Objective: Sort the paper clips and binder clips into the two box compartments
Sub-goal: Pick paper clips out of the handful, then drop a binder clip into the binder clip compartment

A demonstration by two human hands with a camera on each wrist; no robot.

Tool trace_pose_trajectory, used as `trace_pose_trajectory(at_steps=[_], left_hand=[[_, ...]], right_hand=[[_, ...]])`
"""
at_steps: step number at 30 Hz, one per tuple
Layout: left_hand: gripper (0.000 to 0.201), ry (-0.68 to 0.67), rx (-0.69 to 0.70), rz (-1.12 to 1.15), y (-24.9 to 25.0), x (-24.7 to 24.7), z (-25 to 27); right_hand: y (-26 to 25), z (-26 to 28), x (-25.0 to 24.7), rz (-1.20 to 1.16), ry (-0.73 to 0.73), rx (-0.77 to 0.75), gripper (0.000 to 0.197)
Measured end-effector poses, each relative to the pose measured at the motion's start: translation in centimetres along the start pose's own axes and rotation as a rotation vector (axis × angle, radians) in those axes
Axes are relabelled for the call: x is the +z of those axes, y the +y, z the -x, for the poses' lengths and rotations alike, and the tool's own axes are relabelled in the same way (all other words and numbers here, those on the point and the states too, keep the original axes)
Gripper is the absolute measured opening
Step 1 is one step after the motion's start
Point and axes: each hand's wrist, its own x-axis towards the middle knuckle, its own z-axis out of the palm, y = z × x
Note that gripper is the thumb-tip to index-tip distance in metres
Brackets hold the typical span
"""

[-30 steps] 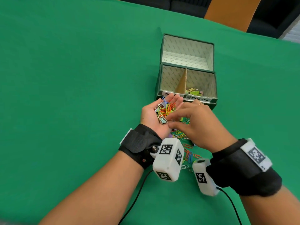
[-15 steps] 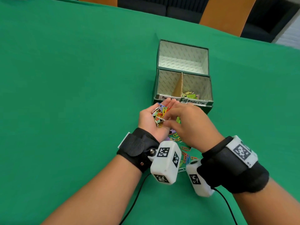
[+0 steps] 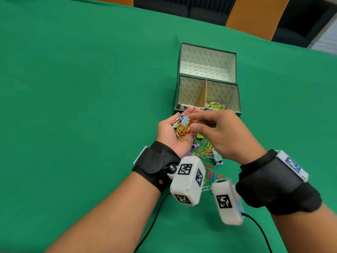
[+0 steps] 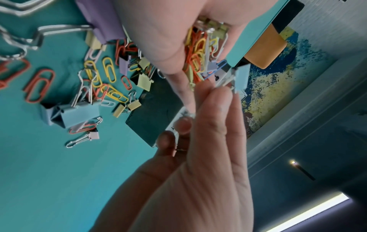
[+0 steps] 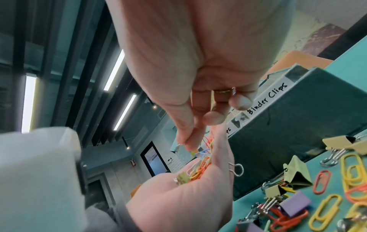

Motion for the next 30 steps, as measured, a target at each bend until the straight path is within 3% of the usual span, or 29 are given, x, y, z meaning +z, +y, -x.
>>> trace_pose_trajectory(at_steps=[4,12,18,25,27,30], left_hand=[[0.032,0.003,0.003,-0.01,-0.2,-0.1,0.0],[0.03,-0.028,0.016,-0.039,-0.1,-0.3,-0.3],[0.04,-0.031,-0.026,0.046,0.1,-0.3,-0.3],[0.038,-0.047,-0.041,0.026,0.2,-0.2,0.0],[0.038,-0.04,-0.043,0.024,0.1,-0.2,0.0],[0.039,-0.039,-0.038,0.028,0.2,-0.2,-0.1]], right_hand=[[0.2,0.2,-0.2,-0.134,0.023,-0.004,0.029],[0.4,0.5,-0.1,-0.33,0.124,-0.019,0.02],[0.5,-0.9,-3.1,-0.156,0.36,-0.027,0.015],[2.1,-4.4,-6.5,0.025,0.615,0.076,0.008],[2.3,-4.8,-6.3,0.074,0.601,0.102,0.008],[2.8,-4.7,-5.3,0.309,0.338,0.202,0.01]])
